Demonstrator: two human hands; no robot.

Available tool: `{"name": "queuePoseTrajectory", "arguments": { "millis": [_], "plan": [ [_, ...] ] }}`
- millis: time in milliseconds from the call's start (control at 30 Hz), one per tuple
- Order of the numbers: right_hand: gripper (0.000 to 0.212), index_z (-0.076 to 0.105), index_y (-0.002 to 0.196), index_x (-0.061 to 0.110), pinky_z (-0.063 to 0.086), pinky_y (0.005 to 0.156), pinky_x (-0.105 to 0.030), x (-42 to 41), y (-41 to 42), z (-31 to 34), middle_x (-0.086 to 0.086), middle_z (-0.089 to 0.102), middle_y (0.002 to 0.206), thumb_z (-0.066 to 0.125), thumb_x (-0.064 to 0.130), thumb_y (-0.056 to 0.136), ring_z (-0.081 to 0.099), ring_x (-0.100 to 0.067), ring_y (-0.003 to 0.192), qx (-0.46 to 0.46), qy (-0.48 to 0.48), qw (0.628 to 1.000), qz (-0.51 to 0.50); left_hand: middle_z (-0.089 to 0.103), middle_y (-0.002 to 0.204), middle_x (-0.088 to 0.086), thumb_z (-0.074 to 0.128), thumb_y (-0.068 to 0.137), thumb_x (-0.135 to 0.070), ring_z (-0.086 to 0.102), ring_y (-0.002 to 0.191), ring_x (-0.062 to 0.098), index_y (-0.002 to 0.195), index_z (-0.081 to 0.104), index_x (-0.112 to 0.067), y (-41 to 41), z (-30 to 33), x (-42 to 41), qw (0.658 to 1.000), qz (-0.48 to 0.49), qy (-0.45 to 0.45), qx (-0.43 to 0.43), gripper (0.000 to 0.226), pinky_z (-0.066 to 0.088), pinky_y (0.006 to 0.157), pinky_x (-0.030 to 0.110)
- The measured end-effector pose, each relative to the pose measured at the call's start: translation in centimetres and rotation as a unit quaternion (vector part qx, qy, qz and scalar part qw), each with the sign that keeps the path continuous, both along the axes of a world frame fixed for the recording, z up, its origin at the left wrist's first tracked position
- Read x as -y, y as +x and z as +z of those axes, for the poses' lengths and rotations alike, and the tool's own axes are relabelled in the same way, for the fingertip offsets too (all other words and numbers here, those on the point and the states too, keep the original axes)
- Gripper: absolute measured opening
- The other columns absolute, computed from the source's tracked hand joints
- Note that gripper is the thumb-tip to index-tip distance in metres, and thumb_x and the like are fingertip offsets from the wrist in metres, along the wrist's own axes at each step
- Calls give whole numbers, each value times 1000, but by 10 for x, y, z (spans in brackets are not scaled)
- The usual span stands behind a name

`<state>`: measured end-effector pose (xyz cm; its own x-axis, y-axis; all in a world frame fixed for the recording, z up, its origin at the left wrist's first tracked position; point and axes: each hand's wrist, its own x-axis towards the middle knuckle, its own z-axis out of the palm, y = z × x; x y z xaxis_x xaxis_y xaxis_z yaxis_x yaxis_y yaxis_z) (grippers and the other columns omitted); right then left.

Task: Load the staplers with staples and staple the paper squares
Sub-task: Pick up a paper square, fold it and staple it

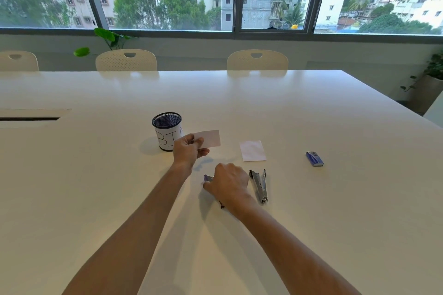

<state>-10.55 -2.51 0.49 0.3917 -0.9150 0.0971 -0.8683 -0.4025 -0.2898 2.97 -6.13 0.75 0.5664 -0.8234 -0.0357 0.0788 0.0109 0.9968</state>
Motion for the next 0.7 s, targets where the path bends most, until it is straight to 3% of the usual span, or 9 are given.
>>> {"name": "queuePoseTrajectory", "arguments": {
  "millis": [133,200,333,400,533,700],
  "plan": [
    [42,43,57,16,33,55,-30,5,-7,5,-4,54,63,52,47,84,53,-27,62,91,13,996,-2,68,91,18,60,90,-5,65,56,20,100,66,-6,1,0,-1,1000,1,-2,5,11,58,55,23],
    [38,51,60,16,35,50,-30,10,-12,8,2,52,55,52,47,82,53,-22,55,175,40,984,-10,68,90,18,60,91,-5,65,56,21,100,66,-6,1,-1,-1,1000,0,-2,4,11,59,57,25],
    [26,62,77,20,48,48,-19,20,-19,16,0,66,63,52,44,79,66,-13,47,345,147,926,-34,69,93,20,60,91,-6,65,58,21,107,66,0,1,-3,-1,1000,-5,1,9,18,60,60,26],
    [23,61,75,22,48,57,-29,27,-22,19,2,62,64,53,43,78,65,-18,52,388,162,906,-39,69,93,20,60,91,-6,65,57,21,107,66,-1,1,-3,-1,1000,-4,0,13,18,60,60,26],
    [32,61,77,20,40,62,-32,42,-30,28,6,57,65,55,52,81,54,-20,66,379,144,914,-31,69,91,18,60,91,-6,65,53,19,102,66,-5,-1,-1,-1,1000,-10,-3,14,12,59,58,24],
    [41,66,90,21,39,63,-29,62,-35,45,3,64,84,60,60,80,59,-19,76,197,-60,978,36,69,86,17,60,90,-4,65,51,19,89,68,-8,-4,2,-1,999,-32,-5,33,9,58,56,24]
  ]
}}
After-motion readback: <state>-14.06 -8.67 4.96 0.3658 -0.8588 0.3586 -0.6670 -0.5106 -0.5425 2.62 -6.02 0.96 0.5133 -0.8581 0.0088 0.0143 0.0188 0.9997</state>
